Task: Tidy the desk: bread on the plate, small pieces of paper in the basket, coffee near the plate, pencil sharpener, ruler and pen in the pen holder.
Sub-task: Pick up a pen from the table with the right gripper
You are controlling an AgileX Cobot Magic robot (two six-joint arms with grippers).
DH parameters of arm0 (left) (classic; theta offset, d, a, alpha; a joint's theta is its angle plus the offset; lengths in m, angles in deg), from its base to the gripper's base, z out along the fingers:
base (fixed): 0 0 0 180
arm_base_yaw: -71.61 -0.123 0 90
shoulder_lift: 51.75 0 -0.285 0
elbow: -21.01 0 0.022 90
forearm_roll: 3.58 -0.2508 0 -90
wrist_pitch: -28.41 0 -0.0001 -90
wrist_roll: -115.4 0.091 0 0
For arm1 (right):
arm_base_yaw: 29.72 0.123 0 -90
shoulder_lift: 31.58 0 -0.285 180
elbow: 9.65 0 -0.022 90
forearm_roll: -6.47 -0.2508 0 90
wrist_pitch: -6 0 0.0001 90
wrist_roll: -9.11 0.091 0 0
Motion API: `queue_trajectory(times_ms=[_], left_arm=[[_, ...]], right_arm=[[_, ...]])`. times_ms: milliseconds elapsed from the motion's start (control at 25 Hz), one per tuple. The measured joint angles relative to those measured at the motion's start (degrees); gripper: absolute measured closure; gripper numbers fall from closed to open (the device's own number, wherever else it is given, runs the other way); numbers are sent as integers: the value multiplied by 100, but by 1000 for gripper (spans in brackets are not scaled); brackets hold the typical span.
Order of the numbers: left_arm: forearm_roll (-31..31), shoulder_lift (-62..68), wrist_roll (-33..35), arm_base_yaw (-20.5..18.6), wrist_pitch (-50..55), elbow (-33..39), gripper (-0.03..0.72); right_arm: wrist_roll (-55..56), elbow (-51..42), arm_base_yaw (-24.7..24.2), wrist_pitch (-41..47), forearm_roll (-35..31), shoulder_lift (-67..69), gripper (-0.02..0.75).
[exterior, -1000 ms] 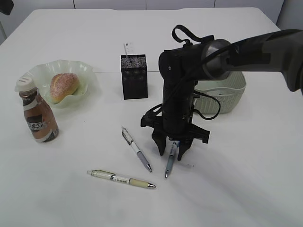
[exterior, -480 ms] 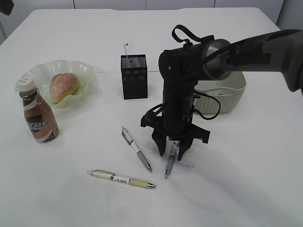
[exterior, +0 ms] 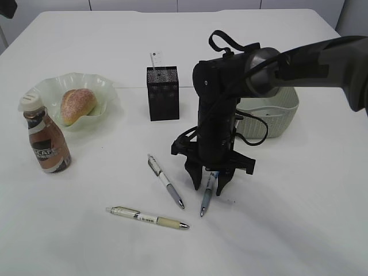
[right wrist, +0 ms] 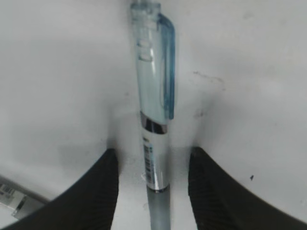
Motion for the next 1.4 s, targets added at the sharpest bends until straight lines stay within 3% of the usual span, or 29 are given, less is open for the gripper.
queue_trajectory(times_ms=[400, 720, 1400], left_arm=[[0, -21, 10, 0, 10, -55, 318], [8, -66, 21, 0, 24, -798, 318], [8, -88, 30, 0, 24, -822, 318]], right_arm=[[0, 0, 0, 10, 0, 0, 386], [0, 0, 0, 10, 0, 0, 386], [-10, 0, 0, 34, 0, 0, 386]])
